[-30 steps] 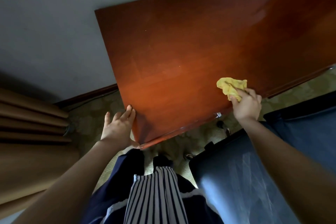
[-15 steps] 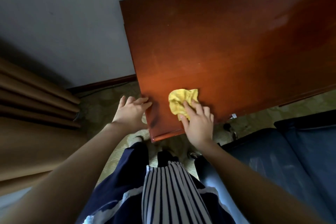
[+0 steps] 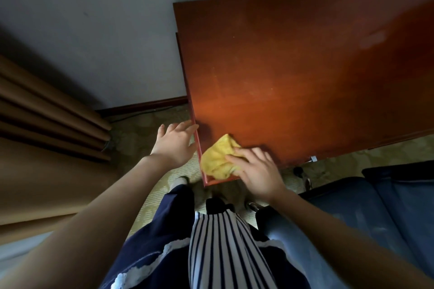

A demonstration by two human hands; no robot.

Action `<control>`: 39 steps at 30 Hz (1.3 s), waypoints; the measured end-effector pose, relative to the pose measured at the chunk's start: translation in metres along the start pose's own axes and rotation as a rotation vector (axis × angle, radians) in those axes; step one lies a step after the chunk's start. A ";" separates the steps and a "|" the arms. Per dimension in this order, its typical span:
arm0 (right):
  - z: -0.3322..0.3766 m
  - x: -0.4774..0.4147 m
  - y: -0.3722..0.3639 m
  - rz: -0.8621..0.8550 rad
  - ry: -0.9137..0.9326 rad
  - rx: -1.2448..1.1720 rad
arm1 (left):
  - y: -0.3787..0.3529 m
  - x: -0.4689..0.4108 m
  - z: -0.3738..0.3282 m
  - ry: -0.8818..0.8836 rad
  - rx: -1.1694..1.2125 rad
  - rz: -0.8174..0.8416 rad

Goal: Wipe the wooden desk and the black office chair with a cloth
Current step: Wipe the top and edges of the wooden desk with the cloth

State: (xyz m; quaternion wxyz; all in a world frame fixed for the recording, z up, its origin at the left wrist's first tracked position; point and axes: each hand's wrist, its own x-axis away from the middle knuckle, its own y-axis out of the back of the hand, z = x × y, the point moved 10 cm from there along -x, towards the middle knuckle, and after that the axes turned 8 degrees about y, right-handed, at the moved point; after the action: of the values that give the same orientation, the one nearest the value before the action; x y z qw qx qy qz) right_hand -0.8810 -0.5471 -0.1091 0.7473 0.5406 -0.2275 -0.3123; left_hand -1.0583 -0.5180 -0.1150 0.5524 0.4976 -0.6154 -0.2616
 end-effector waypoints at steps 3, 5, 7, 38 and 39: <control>-0.066 0.013 0.020 -0.056 -0.227 0.016 | -0.001 -0.001 -0.002 0.000 -0.017 0.023; -0.109 0.024 0.037 -0.096 -0.362 0.036 | -0.001 -0.002 -0.004 -0.003 -0.028 0.035; -0.147 0.034 0.050 -0.123 -0.505 0.045 | 0.000 -0.004 -0.006 -0.003 -0.028 0.044; 0.008 -0.063 -0.004 -0.232 -0.616 -0.090 | 0.027 -0.087 -0.026 -0.250 -0.099 0.177; 0.010 -0.057 -0.001 -0.250 -0.619 -0.080 | 0.024 -0.087 -0.031 -0.258 -0.129 0.182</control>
State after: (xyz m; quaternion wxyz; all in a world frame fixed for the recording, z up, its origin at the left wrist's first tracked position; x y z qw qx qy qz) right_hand -0.9286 -0.5132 -0.1073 0.6193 0.4142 -0.3630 -0.5596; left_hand -1.0459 -0.4237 -0.1224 0.5212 0.3657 -0.7055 -0.3111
